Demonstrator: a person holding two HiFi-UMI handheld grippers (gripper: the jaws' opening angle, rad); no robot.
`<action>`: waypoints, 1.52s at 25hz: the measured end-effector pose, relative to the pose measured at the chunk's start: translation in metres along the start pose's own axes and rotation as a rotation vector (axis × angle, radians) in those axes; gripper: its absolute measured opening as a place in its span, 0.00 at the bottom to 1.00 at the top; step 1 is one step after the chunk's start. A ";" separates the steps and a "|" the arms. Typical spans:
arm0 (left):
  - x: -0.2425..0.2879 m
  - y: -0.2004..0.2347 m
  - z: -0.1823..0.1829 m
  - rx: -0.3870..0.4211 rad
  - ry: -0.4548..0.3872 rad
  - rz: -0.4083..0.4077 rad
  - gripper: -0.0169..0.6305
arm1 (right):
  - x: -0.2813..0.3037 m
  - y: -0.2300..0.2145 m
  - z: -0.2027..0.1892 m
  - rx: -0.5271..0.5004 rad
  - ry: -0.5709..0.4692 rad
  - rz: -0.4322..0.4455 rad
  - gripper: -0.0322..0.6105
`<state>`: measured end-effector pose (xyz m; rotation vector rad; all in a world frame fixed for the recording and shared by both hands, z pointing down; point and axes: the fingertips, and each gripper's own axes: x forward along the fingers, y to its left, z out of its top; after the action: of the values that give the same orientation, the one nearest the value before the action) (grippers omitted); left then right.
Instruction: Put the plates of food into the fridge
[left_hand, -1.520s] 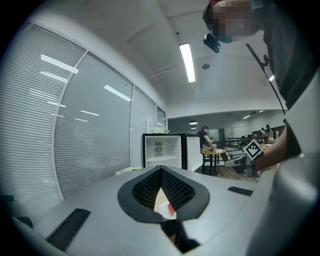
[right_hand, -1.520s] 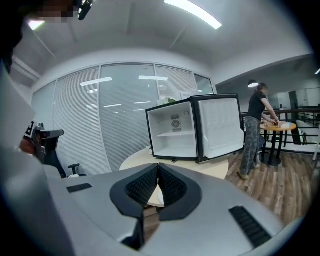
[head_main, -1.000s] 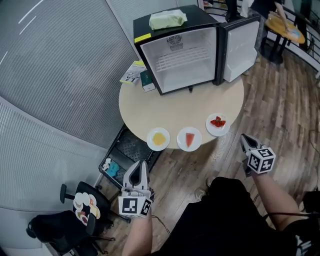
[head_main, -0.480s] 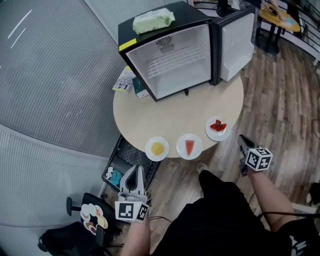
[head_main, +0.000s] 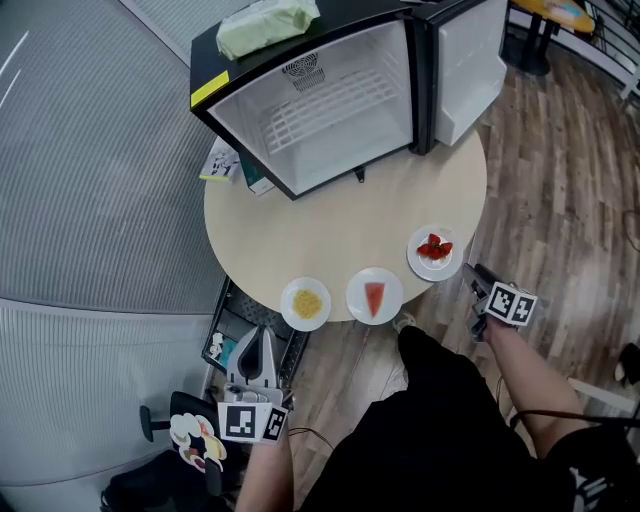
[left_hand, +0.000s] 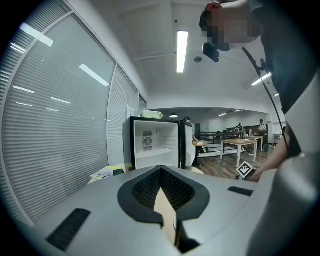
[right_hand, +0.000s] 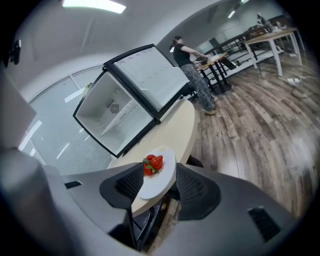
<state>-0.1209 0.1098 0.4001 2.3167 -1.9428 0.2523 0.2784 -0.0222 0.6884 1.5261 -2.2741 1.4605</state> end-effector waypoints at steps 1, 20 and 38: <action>0.005 0.001 -0.003 -0.002 0.011 -0.004 0.03 | 0.005 -0.005 -0.003 0.030 0.002 -0.007 0.33; 0.068 0.012 -0.006 0.028 0.105 -0.065 0.03 | 0.071 -0.030 -0.033 0.298 0.097 0.001 0.33; 0.088 0.014 0.014 0.030 0.072 -0.032 0.03 | 0.055 -0.028 -0.003 0.379 0.073 0.119 0.09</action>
<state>-0.1193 0.0200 0.4031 2.3211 -1.8797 0.3591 0.2690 -0.0610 0.7358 1.4019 -2.1710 2.0395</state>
